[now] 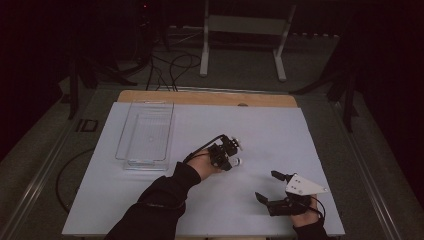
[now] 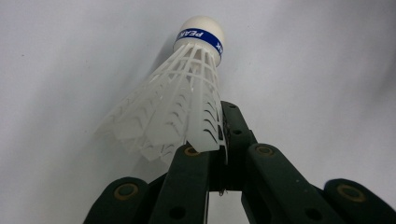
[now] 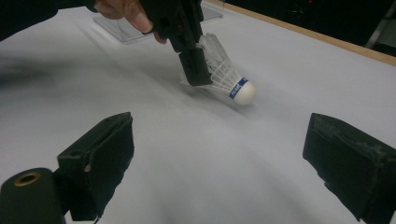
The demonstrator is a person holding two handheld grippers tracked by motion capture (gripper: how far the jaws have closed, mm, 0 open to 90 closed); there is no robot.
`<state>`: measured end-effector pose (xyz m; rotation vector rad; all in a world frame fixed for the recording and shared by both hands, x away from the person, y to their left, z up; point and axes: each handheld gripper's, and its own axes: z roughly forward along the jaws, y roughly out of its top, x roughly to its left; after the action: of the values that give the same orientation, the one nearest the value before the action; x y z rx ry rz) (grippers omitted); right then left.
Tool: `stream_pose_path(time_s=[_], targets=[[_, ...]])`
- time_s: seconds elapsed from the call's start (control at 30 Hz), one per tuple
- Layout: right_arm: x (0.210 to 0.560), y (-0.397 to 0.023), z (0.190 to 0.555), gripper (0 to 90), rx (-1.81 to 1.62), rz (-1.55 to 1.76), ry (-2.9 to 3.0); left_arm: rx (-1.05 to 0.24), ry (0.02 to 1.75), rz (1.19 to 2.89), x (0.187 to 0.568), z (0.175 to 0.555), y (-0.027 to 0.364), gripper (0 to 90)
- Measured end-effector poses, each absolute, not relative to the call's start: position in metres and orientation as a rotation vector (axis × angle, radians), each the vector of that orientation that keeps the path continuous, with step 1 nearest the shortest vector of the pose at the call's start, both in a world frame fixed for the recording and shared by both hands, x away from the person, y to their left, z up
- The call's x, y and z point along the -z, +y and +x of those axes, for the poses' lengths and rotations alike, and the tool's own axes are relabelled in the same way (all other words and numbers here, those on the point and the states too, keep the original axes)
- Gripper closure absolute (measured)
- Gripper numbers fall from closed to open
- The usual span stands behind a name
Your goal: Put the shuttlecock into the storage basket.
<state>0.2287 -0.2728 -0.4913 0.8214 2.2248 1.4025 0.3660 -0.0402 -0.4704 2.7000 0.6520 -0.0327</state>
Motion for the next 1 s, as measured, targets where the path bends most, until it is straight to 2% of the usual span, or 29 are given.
stream_pose_path(time_s=[1.0], targets=[[0.493,-0.271,0.23,8.8,-1.401,0.823,2.226,0.007,0.57,2.749,0.442,0.348,-0.02,90.0]])
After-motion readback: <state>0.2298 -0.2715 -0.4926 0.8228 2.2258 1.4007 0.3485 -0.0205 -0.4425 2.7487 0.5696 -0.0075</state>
